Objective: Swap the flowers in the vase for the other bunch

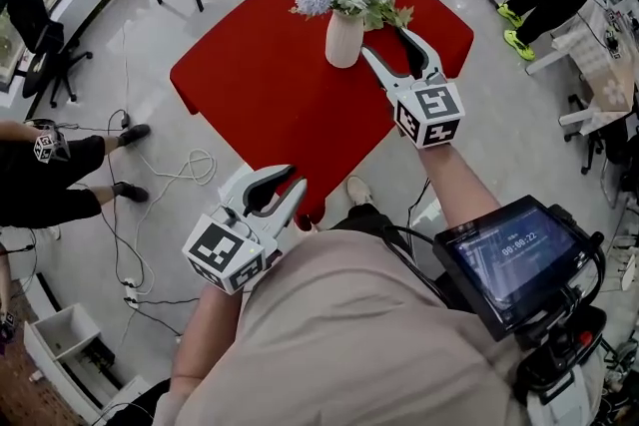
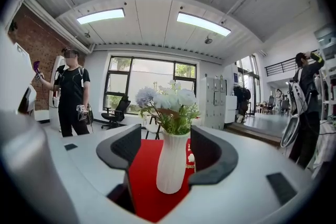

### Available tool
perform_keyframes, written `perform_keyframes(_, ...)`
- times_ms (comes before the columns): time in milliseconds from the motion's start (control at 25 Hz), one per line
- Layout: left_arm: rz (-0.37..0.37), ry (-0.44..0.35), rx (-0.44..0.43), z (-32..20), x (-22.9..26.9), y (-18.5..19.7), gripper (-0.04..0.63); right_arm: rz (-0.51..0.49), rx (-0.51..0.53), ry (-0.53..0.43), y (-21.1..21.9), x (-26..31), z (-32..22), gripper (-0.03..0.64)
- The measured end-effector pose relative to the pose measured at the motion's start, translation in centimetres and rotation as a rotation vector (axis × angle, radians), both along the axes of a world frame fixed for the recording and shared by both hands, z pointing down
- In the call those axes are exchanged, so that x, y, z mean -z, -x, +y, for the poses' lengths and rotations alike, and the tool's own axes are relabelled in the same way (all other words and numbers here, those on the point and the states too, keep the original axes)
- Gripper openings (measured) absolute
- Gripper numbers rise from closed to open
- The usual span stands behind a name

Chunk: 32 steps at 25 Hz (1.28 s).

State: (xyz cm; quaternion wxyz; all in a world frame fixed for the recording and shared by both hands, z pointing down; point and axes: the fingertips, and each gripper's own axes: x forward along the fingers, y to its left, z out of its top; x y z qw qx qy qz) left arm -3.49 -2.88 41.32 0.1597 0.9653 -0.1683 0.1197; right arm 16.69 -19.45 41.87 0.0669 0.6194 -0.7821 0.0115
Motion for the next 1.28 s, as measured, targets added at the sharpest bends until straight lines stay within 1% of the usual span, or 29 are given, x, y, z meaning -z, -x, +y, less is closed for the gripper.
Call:
perform_keyframes(80, 0.004, -0.004, 0.0, 0.3, 0.1, 0.6, 0.063, 0.003, -0.009, 0.008, 0.4, 0.0, 1.0, 0.299)
perform_keyframes(200, 0.009, -0.005, 0.005, 0.6, 0.2, 1.7, 0.063, 0.009, -0.014, 0.021, 1.5, -0.2, 2.4, 0.25)
perform_keyframes(320, 0.016, -0.012, 0.013, 1.8, 0.3, 3.4, 0.063, 0.024, -0.009, 0.037, 3.6, -0.3, 4.7, 0.211)
perform_keyframes(440, 0.026, -0.014, 0.017, 3.6, 0.3, 5.3, 0.063, 0.043, 0.003, 0.066, 6.3, -0.8, 7.9, 0.126)
perform_keyframes(520, 0.029, -0.01, 0.017, 4.0, 0.1, 6.1, 0.063, 0.049, 0.018, 0.085, 7.9, -1.2, 9.2, 0.091)
perform_keyframes(600, 0.03, -0.006, 0.016, 4.2, -0.1, 6.9, 0.063, 0.045, 0.034, 0.101, 9.4, -1.4, 10.0, 0.074)
perform_keyframes(680, 0.029, -0.006, 0.015, 4.5, -0.3, 7.4, 0.063, 0.041, 0.059, 0.113, 10.9, -1.6, 10.7, 0.042)
perform_keyframes(960, 0.028, -0.005, 0.019, 4.7, -0.3, 7.9, 0.063, 0.067, 0.159, 0.127, 14.1, -1.5, 12.2, 0.017)
perform_keyframes(1280, 0.015, 0.004, 0.015, 4.8, -0.5, 8.2, 0.063, 0.076, 0.217, 0.148, 16.7, -2.1, 13.2, 0.012)
